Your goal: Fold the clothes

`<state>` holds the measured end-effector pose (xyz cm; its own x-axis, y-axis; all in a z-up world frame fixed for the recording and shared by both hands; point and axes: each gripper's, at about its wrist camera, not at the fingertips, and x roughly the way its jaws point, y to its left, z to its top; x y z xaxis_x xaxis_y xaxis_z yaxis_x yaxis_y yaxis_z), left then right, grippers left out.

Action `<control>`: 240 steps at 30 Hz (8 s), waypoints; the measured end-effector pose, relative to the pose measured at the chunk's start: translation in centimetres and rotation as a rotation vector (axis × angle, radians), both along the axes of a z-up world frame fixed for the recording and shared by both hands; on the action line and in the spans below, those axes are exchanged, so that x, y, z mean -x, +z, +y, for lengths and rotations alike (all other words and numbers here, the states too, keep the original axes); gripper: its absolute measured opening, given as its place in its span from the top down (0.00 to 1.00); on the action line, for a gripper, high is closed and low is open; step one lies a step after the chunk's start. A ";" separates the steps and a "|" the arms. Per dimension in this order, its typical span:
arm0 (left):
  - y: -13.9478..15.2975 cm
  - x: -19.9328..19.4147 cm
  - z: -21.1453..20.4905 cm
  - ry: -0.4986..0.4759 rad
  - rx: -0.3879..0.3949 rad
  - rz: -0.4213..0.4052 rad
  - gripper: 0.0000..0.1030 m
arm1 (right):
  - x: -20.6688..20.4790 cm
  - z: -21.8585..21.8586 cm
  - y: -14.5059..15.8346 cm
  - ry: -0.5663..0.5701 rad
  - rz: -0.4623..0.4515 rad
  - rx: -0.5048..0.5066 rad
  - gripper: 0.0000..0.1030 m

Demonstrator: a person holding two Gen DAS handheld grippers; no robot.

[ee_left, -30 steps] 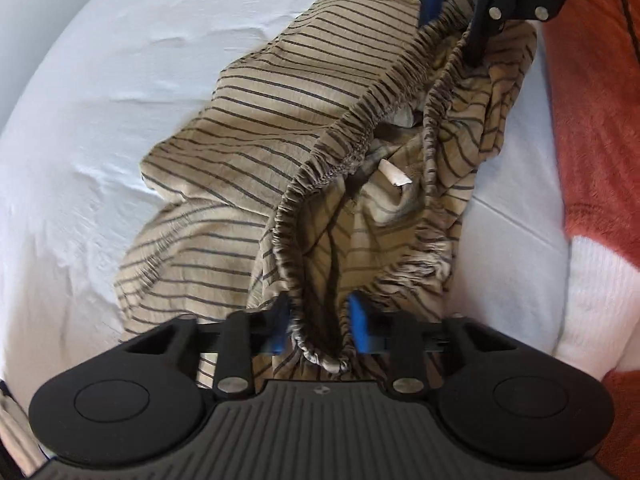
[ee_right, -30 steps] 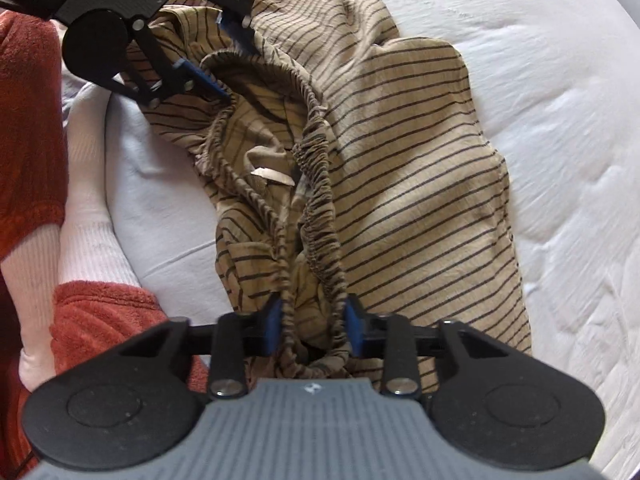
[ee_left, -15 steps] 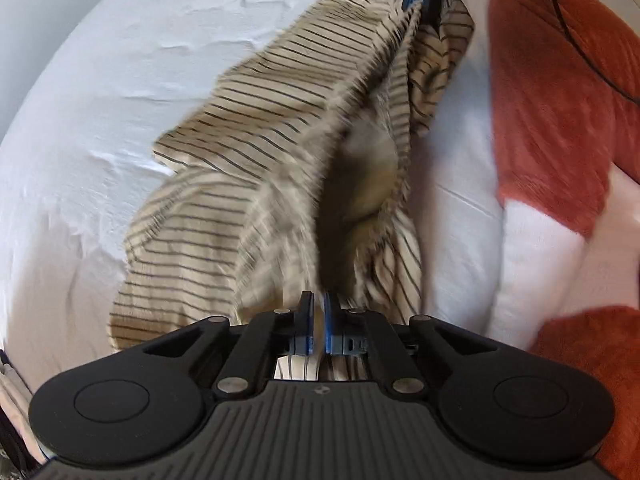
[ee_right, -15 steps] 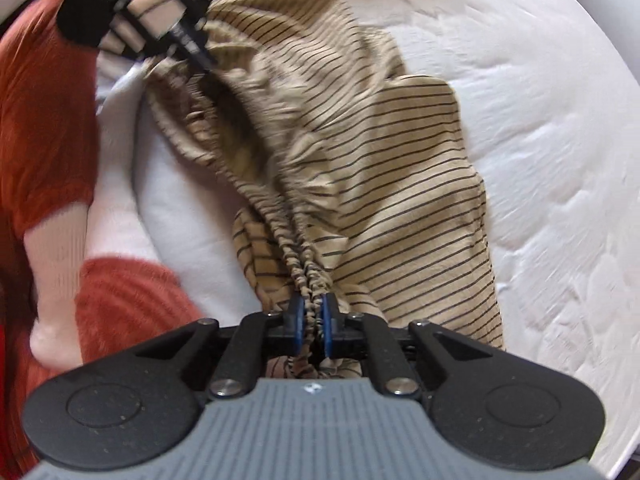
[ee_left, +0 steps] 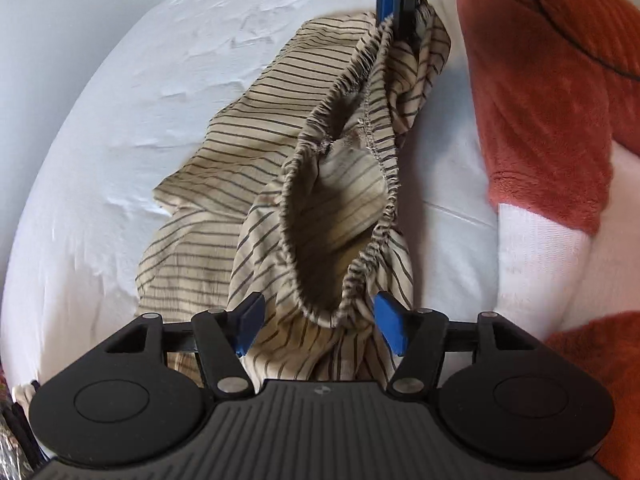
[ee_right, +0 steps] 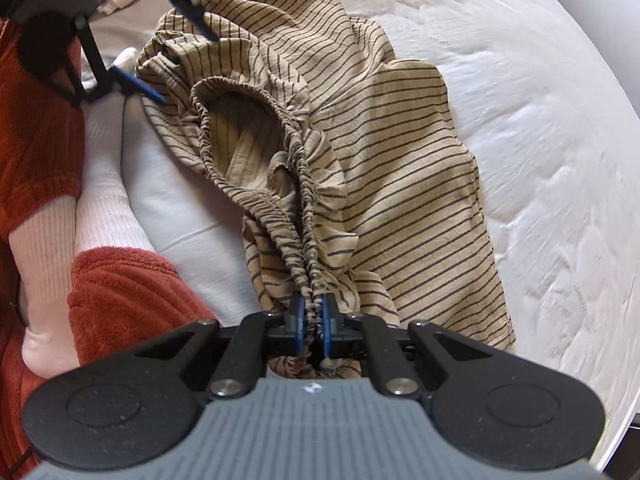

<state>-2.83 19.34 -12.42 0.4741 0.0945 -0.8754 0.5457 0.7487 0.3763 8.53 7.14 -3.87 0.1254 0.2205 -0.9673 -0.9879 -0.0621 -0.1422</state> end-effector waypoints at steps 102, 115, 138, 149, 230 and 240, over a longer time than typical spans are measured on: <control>5.7 6.0 3.8 0.353 0.061 -0.049 0.90 | 10.5 1.8 -4.0 0.305 -0.105 -0.113 0.44; 6.6 6.7 3.7 0.357 0.072 -0.061 0.90 | 10.2 1.5 -6.8 0.256 -0.233 -0.106 0.87; 13.3 0.5 6.4 0.353 -0.052 -0.175 0.91 | 3.8 4.2 10.1 0.099 -0.452 -0.251 0.91; 20.2 -10.6 12.3 0.469 -0.334 -0.471 0.91 | -4.8 14.1 15.8 -0.059 -0.769 -0.405 0.92; 4.2 -1.5 5.6 0.062 0.051 0.346 0.59 | -8.0 4.1 0.8 0.098 0.081 0.032 0.40; 10.1 1.2 9.6 0.370 0.382 0.128 0.50 | -10.2 -0.8 5.4 -0.350 0.278 -0.199 0.38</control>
<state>-4.02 28.91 -2.36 0.3568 -0.1018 -0.9286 0.2436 0.9698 -0.0127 18.69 6.35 1.57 -0.0322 0.3951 -0.9181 -0.9468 0.2823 0.1547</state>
